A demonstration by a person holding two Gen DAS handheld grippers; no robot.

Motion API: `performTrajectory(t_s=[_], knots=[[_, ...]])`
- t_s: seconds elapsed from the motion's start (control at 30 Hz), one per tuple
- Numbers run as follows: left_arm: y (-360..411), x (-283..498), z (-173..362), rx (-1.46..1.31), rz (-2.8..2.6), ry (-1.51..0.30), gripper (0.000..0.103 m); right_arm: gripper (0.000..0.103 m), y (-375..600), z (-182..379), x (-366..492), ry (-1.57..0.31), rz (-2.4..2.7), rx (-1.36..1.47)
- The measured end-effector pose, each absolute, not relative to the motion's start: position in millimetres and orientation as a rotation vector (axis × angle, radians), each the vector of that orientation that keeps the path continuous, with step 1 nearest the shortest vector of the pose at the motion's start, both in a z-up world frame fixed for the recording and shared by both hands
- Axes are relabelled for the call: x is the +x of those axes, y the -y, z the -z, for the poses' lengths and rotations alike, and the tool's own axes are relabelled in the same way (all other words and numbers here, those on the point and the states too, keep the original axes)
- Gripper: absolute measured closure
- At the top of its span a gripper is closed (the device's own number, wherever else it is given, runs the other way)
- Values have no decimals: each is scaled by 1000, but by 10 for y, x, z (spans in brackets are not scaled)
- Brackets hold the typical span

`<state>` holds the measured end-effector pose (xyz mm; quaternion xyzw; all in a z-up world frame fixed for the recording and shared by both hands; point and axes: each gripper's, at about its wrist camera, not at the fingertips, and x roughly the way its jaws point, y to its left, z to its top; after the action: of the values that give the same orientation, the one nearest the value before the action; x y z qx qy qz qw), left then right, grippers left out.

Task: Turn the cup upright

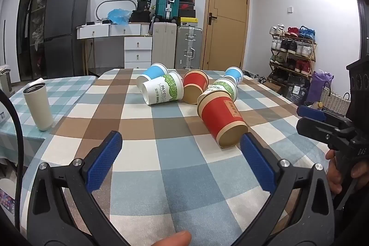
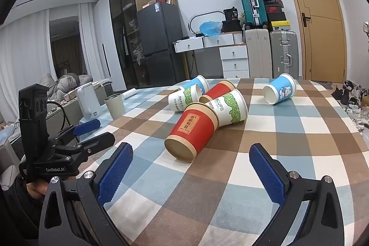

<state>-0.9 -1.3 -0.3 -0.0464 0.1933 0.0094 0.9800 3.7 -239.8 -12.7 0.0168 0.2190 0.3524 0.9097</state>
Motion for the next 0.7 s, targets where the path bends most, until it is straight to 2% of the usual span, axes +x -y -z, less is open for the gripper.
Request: performTrajectory(t_s=[0.7], knots=[[10, -5, 6, -95, -19, -392, 1, 0, 2412, 138, 61, -460, -726, 43]])
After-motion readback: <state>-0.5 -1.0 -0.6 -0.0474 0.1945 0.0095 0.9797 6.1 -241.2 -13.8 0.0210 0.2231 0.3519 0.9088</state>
